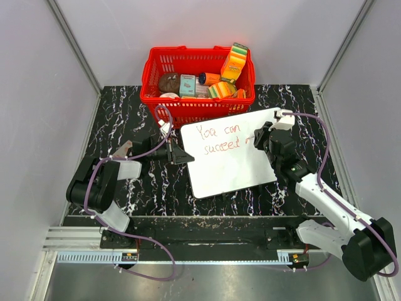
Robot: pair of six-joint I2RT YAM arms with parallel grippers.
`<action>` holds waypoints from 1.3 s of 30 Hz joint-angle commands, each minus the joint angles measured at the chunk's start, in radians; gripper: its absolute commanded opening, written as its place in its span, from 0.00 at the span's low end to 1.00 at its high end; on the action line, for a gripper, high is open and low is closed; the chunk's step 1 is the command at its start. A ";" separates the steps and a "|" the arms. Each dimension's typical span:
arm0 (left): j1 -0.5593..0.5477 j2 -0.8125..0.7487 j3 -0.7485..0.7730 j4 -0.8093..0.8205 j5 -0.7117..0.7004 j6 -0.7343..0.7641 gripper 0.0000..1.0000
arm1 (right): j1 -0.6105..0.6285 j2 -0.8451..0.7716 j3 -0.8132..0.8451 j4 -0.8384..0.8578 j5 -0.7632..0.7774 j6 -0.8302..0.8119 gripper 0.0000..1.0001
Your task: Write a sentence on the whiteboard
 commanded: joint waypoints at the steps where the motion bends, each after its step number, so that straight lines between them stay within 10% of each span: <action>1: -0.016 0.004 0.009 0.050 -0.007 0.086 0.00 | -0.009 -0.015 -0.013 -0.007 0.011 0.000 0.00; 39: -0.016 0.005 0.011 0.048 -0.007 0.084 0.00 | -0.011 -0.093 -0.004 -0.026 0.031 0.005 0.00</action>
